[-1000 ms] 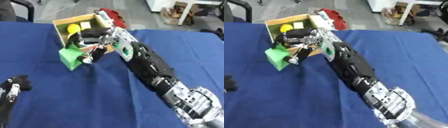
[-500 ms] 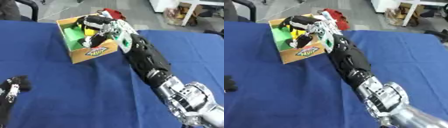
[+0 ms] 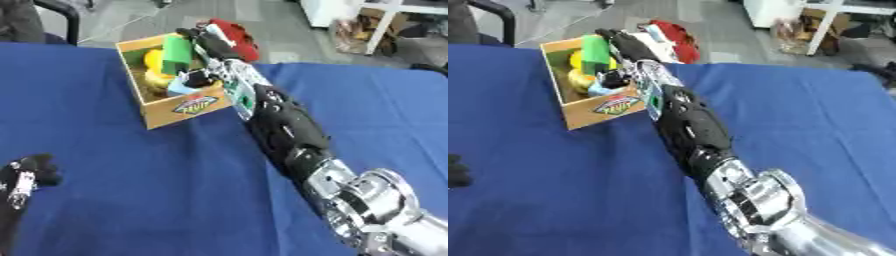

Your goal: Pick up objects on the table and place them in the box.

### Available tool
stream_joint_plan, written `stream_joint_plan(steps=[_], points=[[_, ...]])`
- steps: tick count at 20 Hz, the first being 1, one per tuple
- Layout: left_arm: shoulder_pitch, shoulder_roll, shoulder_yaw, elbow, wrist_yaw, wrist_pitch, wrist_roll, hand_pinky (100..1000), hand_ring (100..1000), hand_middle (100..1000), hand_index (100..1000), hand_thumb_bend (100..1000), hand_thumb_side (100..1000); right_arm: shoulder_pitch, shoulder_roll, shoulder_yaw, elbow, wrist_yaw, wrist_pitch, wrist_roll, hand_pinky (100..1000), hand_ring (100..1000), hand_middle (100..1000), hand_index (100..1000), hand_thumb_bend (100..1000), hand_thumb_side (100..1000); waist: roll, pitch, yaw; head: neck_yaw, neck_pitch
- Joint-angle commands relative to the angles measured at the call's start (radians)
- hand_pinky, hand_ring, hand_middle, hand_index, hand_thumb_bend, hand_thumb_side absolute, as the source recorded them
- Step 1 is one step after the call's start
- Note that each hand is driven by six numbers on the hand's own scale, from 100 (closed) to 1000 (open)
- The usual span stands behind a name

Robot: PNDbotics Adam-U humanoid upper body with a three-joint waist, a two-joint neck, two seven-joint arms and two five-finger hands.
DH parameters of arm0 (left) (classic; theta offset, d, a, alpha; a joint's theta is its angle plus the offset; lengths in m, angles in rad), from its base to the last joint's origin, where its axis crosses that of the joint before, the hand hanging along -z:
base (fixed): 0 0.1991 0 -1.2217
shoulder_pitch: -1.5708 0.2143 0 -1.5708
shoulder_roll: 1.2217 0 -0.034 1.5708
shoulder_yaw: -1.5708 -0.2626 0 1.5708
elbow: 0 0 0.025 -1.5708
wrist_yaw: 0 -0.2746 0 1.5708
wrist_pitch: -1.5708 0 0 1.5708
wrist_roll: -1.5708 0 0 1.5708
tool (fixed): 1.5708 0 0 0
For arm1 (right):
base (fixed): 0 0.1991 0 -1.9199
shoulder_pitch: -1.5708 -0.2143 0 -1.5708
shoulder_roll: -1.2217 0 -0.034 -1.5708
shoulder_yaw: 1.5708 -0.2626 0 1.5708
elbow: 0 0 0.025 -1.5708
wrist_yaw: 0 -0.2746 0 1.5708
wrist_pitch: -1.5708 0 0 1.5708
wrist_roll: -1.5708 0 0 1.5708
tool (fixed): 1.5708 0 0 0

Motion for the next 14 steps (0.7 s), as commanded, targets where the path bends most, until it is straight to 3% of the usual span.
stream_joint_plan(steps=[1,8,14], points=[[-0.006,0.004,0.001,-0.011,0.003,-0.002,-0.001,644,561,552,728,100,760,-0.020,-0.018,0.002,-0.006,0.034,0.007,-0.004,858,892,1000,1000,100,207,0.014,-0.022,-0.002,0.001,-0.009],[0.000,0.004,0.004,-0.010,0.003,-0.003,0.003,644,561,552,728,100,759,-0.006,-0.044,0.010,-0.053,0.004,-0.037,-0.025,834,857,980,1000,100,228,0.018,-0.026,-0.020,0.008,-0.001],[0.014,0.010,0.020,-0.012,0.002,-0.004,0.018,644,561,553,727,100,758,0.062,-0.134,0.080,-0.217,-0.251,-0.158,-0.022,784,805,925,1000,100,332,0.018,-0.030,-0.070,0.038,0.010]])
